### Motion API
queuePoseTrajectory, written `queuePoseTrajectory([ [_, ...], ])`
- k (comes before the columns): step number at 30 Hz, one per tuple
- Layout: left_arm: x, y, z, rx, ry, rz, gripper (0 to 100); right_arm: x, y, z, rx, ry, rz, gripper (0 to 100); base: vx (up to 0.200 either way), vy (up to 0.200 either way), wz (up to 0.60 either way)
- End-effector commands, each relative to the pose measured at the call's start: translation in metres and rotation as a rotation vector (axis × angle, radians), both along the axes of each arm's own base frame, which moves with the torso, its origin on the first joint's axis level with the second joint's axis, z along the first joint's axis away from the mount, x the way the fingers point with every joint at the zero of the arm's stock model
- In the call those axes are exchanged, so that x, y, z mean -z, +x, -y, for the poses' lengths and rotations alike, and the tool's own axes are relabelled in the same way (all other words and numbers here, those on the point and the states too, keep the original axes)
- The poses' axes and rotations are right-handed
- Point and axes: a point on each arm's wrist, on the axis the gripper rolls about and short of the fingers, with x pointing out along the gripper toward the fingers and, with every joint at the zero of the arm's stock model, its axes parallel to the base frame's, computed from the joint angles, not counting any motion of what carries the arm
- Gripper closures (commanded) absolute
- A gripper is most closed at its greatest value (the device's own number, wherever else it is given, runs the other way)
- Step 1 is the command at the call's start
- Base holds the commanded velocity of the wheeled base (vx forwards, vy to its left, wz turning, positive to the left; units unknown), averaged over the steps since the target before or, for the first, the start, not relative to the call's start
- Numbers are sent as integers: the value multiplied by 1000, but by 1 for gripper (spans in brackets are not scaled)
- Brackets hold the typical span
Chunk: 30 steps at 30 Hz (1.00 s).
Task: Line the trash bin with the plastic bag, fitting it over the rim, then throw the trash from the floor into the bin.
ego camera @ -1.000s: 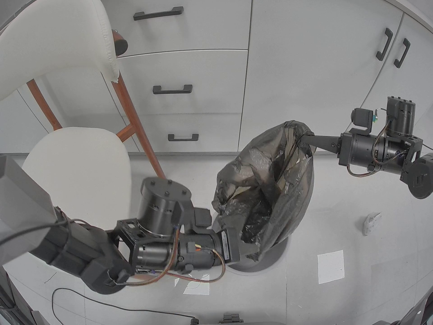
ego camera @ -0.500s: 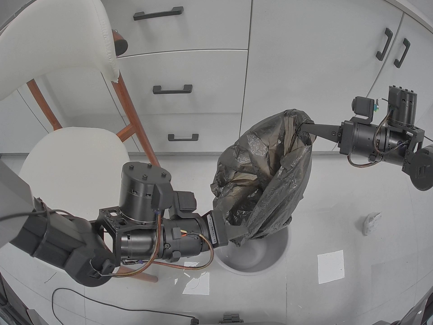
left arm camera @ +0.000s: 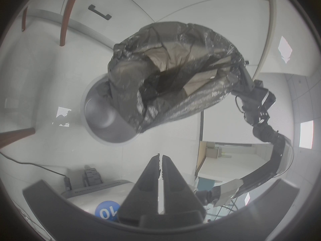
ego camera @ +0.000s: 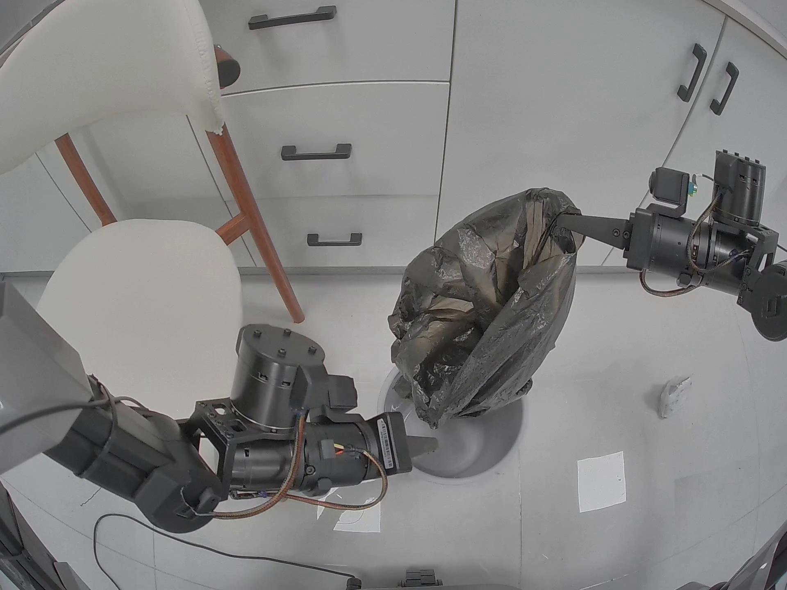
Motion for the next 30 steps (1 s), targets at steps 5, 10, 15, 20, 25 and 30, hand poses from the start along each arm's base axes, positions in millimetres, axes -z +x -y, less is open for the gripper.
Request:
queuePoseTrajectory([
  [5,12,-7,-5,42,61,20,0,-5,-1,0,-3,6,16,100,0,0,0],
  [10,14,-1,-12,13,64,12,0,-12,0,0,-2,29,15,100,0,0,0],
  [15,20,14,-11,-13,73,9,0,-20,-1,1,1,50,16,100,0,0,0],
  [20,25,33,3,-18,64,24,0,-24,-4,1,-3,56,24,100,0,0,0],
  [25,28,53,16,-27,48,48,0,-31,-12,1,-7,57,28,100,0,0,0],
  [30,28,66,25,-27,32,70,0,-37,-18,1,-12,60,40,100,0,0,0],
])
